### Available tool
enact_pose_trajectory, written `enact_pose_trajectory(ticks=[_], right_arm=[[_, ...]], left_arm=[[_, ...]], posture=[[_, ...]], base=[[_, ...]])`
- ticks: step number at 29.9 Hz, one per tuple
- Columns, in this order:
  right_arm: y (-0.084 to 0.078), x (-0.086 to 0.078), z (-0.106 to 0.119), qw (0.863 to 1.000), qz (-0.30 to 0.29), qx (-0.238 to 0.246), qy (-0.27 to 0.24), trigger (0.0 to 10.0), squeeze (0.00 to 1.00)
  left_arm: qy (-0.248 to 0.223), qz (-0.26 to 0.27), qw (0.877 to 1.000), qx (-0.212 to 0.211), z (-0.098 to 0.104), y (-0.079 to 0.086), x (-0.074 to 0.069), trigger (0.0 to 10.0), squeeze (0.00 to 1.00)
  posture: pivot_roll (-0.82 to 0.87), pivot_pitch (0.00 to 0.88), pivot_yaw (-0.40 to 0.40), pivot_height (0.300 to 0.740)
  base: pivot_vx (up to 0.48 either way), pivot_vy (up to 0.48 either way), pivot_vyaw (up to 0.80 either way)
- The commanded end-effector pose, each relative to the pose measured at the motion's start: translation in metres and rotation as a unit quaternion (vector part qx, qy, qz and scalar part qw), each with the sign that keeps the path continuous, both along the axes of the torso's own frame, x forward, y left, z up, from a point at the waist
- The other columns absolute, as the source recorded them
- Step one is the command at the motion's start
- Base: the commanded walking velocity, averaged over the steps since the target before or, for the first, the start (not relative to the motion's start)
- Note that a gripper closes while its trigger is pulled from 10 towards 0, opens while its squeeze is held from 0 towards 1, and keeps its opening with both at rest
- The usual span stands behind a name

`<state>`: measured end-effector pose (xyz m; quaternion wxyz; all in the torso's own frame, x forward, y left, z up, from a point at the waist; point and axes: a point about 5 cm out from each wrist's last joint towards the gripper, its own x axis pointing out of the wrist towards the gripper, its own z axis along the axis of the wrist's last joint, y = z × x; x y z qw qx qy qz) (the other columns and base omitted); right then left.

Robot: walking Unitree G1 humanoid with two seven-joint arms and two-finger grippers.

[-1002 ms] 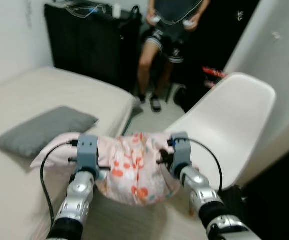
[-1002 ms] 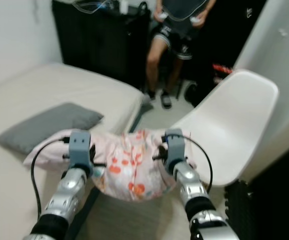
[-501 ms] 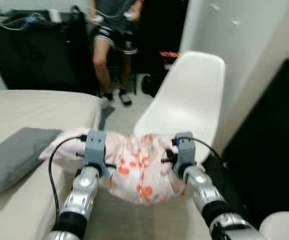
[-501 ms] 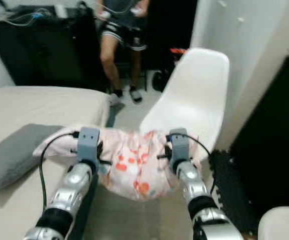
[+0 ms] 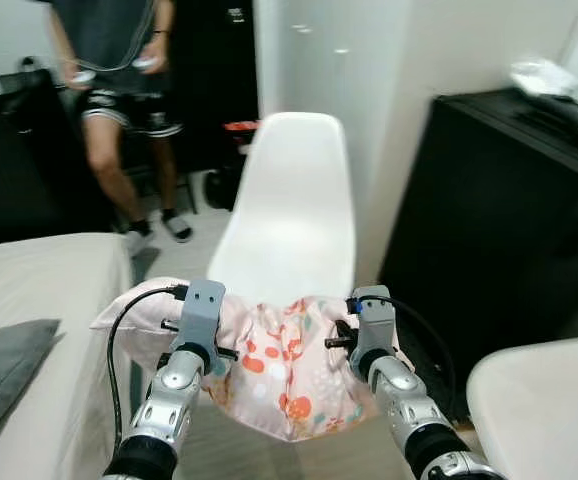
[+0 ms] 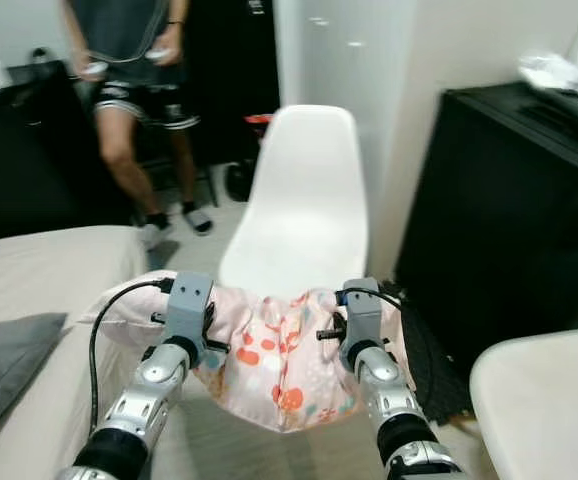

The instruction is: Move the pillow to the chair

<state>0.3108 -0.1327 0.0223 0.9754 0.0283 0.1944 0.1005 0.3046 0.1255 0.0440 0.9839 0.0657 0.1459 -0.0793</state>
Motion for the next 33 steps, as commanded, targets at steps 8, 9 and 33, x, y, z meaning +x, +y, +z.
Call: enact_pose_trajectory(ticks=[8,9,33], right_arm=[[0.012,0.006,0.012,0.999,0.022,0.008,-0.034,10.0,0.0],[0.012,0.007,0.012,0.999,0.023,0.007,-0.035,10.0,0.0],[0.007,0.016,0.023,0.997,-0.006,0.059,-0.043,10.0,0.0]], left_arm=[[-0.012,-0.024,1.0,-0.006,0.006,-0.011,0.003,10.0,0.0],[-0.012,-0.022,1.0,-0.007,0.005,-0.011,0.002,10.0,0.0],[-0.025,-0.007,1.0,-0.012,0.013,-0.004,0.007,10.0,0.0]], posture=[[-0.02,0.0,0.042,0.74],[-0.02,0.0,0.038,0.74],[-0.02,0.002,0.024,0.74]], base=[[0.0,0.0,-0.8],[0.0,0.0,-0.8],[0.0,0.0,-0.8]])
